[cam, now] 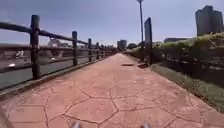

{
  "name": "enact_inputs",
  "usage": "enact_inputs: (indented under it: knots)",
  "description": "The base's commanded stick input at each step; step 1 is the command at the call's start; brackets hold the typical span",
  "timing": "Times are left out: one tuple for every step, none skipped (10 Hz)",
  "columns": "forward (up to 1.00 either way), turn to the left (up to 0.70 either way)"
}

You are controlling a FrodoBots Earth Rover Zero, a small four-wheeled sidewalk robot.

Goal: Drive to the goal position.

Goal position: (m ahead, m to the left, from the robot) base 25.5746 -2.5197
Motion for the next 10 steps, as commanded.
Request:
enact_inputs:
  knots:
    - [0.85,0.0]
    - [0.85,0.0]
    - [0.85,0.0]
    - [0.85,-0.05]
    - [0.85,-0.34]
    - [0.85,-0.34]
    - [0.85,-0.22]
    - [0.85,0.0]
    - [0.85,0.0]
    - [0.85,0.0]
